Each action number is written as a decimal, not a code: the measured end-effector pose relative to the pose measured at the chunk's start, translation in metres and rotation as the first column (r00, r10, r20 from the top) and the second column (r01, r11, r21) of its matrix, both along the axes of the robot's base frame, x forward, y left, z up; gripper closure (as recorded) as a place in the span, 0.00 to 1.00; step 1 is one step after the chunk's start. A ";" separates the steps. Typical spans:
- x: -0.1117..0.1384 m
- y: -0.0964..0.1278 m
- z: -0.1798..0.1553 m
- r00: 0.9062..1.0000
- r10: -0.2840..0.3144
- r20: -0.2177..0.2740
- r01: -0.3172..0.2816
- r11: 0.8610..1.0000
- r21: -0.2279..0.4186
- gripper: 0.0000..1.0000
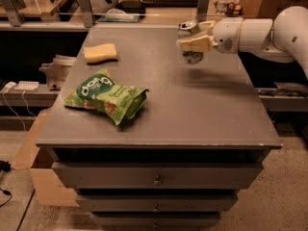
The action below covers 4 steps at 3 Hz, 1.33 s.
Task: Place 7up can upright
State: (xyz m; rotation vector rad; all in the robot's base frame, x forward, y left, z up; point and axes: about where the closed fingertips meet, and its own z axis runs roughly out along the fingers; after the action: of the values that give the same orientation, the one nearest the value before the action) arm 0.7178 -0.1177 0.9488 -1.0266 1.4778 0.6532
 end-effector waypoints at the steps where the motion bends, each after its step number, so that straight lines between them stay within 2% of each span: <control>1: 0.001 -0.007 -0.012 0.999 -0.039 -0.006 0.040 0.998 0.041 1.00; 4: 0.014 -0.027 -0.048 0.991 -0.133 0.011 0.131 0.982 0.139 1.00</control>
Offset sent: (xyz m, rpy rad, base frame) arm 0.0077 -0.0301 -0.0471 0.1170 -0.0010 -0.1349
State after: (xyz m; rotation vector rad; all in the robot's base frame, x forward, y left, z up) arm 0.7314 -0.1443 0.9009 -0.8197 1.4492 0.6388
